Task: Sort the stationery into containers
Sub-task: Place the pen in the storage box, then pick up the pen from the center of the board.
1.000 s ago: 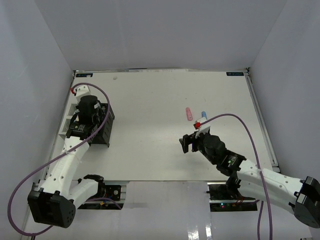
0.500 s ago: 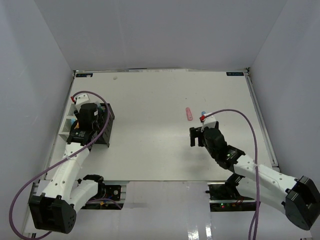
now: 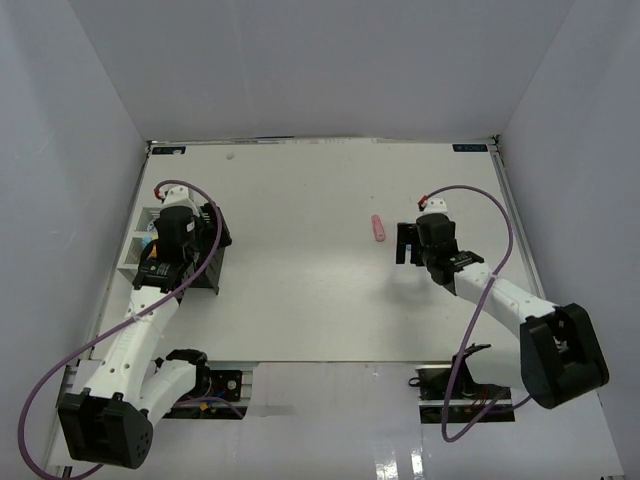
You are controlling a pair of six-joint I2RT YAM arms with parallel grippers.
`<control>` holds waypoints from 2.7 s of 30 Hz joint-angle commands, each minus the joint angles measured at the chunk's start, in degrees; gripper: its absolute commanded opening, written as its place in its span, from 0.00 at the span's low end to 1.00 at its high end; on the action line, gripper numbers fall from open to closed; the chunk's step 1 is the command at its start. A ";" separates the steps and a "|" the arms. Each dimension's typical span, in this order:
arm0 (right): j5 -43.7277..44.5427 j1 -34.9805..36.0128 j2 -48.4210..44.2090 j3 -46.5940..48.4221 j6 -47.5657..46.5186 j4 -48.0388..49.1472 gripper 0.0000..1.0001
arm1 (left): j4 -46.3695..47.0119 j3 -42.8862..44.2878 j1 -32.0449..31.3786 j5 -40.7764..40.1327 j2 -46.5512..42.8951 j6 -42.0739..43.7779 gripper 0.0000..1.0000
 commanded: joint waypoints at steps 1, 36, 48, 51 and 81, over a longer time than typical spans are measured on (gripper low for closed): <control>-2.97 -3.08 6.00 5.98 -1.68 -1.17 0.93 | 2.82 -1.09 0.08 19.09 -1.09 1.45 0.98; -5.27 -7.66 30.02 19.00 -3.35 -6.53 0.38 | 8.80 -2.67 0.08 38.57 -1.01 -1.80 0.93; -11.41 -2.14 13.34 9.61 -5.02 -3.28 0.20 | 12.93 -2.15 -10.88 41.14 1.45 -13.40 0.92; -12.21 1.38 8.93 7.84 -5.29 -1.96 0.20 | 14.51 -0.83 -16.42 36.83 3.64 -16.64 0.92; -21.96 20.12 -17.62 -7.28 -2.03 20.54 0.24 | 20.93 15.78 -41.93 16.69 29.84 -24.13 0.71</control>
